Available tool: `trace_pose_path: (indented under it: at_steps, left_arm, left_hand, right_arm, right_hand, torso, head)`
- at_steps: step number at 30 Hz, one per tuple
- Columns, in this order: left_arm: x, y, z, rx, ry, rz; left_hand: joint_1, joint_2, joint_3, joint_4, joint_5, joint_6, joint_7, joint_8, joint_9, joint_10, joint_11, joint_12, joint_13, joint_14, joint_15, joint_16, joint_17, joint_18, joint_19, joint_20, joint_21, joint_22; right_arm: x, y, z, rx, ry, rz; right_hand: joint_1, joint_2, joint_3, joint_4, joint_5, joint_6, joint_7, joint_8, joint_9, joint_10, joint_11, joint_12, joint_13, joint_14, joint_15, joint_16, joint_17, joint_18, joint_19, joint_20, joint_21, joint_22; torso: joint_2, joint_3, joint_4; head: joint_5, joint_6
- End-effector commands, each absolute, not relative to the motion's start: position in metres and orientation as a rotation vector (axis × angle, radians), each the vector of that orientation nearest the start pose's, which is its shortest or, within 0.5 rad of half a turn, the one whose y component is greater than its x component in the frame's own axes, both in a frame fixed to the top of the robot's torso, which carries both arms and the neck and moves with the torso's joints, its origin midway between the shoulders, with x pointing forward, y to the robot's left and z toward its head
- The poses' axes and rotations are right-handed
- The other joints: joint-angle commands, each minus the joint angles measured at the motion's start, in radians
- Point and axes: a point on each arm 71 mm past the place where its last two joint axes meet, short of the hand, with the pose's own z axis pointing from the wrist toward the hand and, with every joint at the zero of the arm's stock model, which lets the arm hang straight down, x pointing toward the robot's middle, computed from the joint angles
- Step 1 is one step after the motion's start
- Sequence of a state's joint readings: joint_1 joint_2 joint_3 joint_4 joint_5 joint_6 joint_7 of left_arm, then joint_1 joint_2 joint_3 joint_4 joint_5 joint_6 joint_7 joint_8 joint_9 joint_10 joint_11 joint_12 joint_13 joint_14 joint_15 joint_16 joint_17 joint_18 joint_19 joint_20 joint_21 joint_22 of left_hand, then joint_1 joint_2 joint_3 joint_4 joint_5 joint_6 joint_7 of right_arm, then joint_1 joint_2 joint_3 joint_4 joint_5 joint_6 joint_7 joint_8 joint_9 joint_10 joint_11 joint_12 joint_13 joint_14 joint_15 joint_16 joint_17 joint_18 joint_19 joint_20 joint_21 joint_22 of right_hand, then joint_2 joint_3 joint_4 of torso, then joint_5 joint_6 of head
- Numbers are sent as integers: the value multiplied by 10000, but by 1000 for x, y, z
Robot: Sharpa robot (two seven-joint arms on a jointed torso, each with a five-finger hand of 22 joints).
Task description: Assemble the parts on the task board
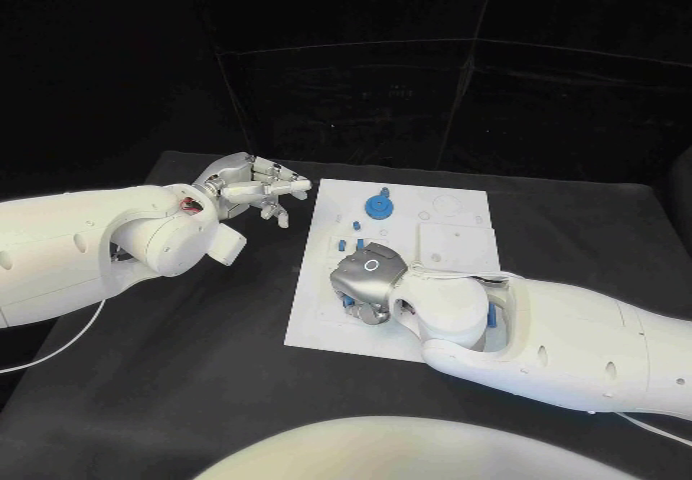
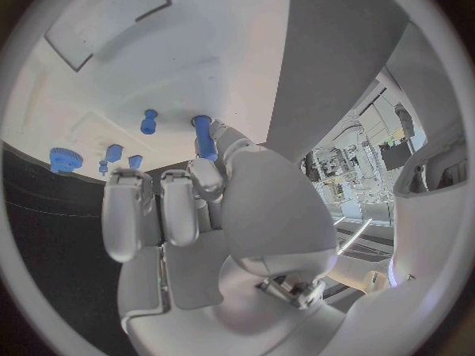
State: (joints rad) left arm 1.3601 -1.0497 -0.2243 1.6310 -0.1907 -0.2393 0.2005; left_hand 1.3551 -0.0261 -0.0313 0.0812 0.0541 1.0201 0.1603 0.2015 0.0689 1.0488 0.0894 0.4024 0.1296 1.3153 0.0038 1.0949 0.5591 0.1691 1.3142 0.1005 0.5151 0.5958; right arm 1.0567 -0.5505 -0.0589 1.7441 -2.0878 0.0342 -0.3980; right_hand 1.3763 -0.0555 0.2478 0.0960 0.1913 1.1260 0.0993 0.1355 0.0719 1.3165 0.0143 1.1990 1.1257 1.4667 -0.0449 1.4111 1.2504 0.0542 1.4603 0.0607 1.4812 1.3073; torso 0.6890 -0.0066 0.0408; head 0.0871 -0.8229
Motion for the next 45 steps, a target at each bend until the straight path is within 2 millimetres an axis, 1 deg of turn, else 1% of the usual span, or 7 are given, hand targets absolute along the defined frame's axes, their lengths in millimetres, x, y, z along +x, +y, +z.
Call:
trace_pose_path:
  at_steps: [1,16,31,35,38,40,45]
  left_arm:
    - [463,273,-172,-9617,16995,-13039]
    - [463,272,-173,-9644,17117,-13029]
    - [464,273,-171,-9533,16915,-13149]
    - [465,274,-170,-9406,16689,-13285]
    - [466,275,-169,-9355,16582,-13322]
    - [467,276,-169,-9334,16539,-13330]
    - [470,276,-170,-9280,16513,-13363]
  left_hand:
    - [46,40,16,-39,15,-37,-6,50,-11,-78,-16,33,-9,-50,-8,-43,-9,125,-4,7,-66,-17]
    - [42,47,21,-43,9,-59,2,43,-15,-98,-8,22,-16,-58,-5,-55,-29,124,-8,9,-70,-20]
    - [42,47,21,-43,9,-59,2,43,-15,-98,-8,22,-16,-58,-5,-55,-29,124,-8,9,-70,-20]
    - [28,45,20,-46,3,-89,14,35,-20,-125,3,8,-26,-80,4,-86,-84,122,-17,14,-77,-25]
    - [24,44,20,-47,3,-95,17,33,-20,-129,5,6,-27,-92,6,-102,-115,121,-21,15,-80,-27]
    - [24,44,20,-47,3,-95,17,33,-20,-129,5,6,-27,-92,6,-102,-115,121,-21,15,-80,-27]
    - [23,46,21,-48,3,-98,18,34,-21,-131,7,6,-28,-102,8,-115,-139,120,-25,17,-83,-28]
  right_arm:
    - [370,-12,-223,-8596,16252,5475]
    - [374,-16,-224,-8251,16357,5509]
    - [372,-22,-210,-7119,14955,6741]
    - [371,-39,-201,-6003,14257,8069]
    - [375,-60,-194,-4433,14307,9178]
    - [381,-78,-189,-3100,14651,9738]
    - [396,-128,-179,-143,15909,10175]
  right_hand:
    - [-24,-13,56,-4,-64,61,-15,22,4,-98,20,-108,-89,463,-65,22,-6,-168,14,12,31,1211]
    - [-395,-531,-115,203,-778,-982,363,-613,-83,-926,336,-1404,-1403,456,189,13,46,-163,-20,227,2,1187]
    - [-433,-723,-201,325,-902,-1335,445,-719,-75,-1051,420,-1592,-1608,432,269,-42,-21,-136,-97,317,-60,1097]
    - [-645,-1112,-585,668,-1014,-1639,505,-742,-81,-1458,484,-2169,-2247,272,322,-410,-599,10,-544,369,-435,534]
    - [-397,-1241,-1619,1344,-718,-1803,546,-712,-59,-2297,517,-3616,-3836,-24,349,-1262,-1757,275,-1375,416,-1233,-564]
    - [34,-1179,-2419,1908,-432,-1883,533,-698,-48,-2265,506,-3801,-4107,-47,348,-1610,-2118,386,-1669,402,-1621,-1048]
    - [112,-935,-3042,1912,121,-1706,533,-652,-27,-2333,518,-3864,-4267,-11,342,-1748,-2176,437,-1782,394,-1861,-1328]
  torso:
    - [2,1,1]
    - [-2,5,1]
    - [0,18,-3]
    - [-18,17,-16]
    - [-30,13,-42]
    - [-30,16,-46]
    - [-80,25,-106]
  head:
    - [11,-24]
    - [8,-28]
    - [-41,33]
    - [-102,147]
    - [-154,229]
    - [-215,318]
    - [-493,531]
